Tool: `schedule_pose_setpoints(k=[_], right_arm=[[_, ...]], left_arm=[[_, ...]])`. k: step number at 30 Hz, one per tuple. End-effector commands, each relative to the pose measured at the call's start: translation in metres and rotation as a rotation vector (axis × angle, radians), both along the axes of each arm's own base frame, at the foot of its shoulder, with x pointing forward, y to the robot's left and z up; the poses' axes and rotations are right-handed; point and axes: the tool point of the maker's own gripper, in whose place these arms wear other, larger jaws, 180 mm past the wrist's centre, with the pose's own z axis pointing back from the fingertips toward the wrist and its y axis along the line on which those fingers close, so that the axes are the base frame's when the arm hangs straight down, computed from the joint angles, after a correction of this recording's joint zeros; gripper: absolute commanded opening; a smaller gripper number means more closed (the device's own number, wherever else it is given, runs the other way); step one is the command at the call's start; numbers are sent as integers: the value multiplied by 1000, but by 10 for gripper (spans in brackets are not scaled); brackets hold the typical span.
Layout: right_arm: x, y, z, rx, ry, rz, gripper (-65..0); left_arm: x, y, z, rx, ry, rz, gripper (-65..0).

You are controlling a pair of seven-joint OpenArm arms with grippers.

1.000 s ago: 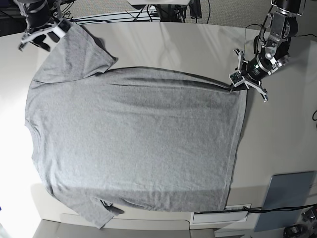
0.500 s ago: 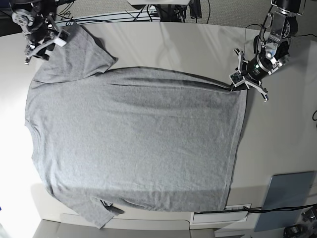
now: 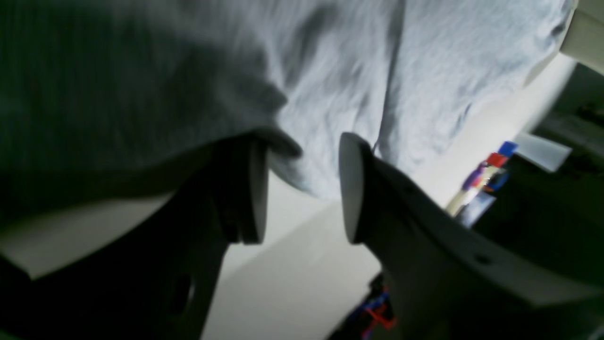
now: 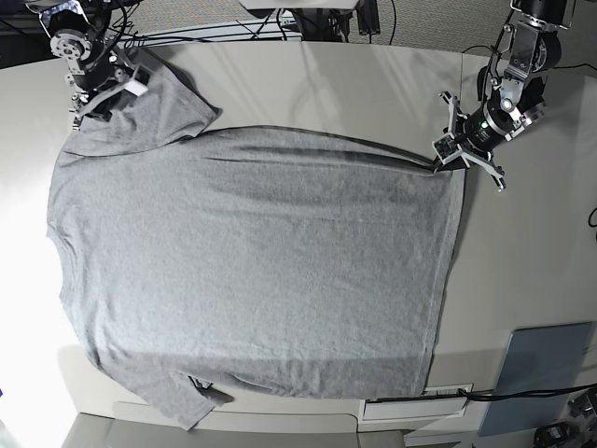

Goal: Fold the T-shirt properly
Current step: 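Move both grippers to the shirt's shoulder corners and grasp them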

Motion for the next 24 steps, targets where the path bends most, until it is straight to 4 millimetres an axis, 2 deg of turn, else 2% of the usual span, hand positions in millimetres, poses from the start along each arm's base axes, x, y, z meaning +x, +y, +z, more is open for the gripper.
schedule_pose_setpoints(k=[1, 5, 11, 15, 19, 21, 24], right_arm=[[4, 2, 3, 16, -5, 9, -401], [12, 4, 4, 42, -17, -5, -401], [16, 10, -11, 85, 19, -55, -401], [20, 8, -11, 78, 29, -49, -401], [15, 9, -15, 76, 73, -32, -413], [14, 9, -16, 75, 80, -31, -468], [12, 6, -17, 82, 91, -76, -600]], left_arm=[[-23, 16, -21, 106, 111, -18, -650], [-23, 16, -21, 105, 111, -18, -650], [-23, 16, -22, 106, 112, -18, -650], [-23, 16, -21, 106, 111, -18, -650], [-23, 16, -22, 105, 114, -20, -650], [-23, 15, -22, 104, 114, -20, -650], [-23, 15, -22, 104, 115, -21, -650]])
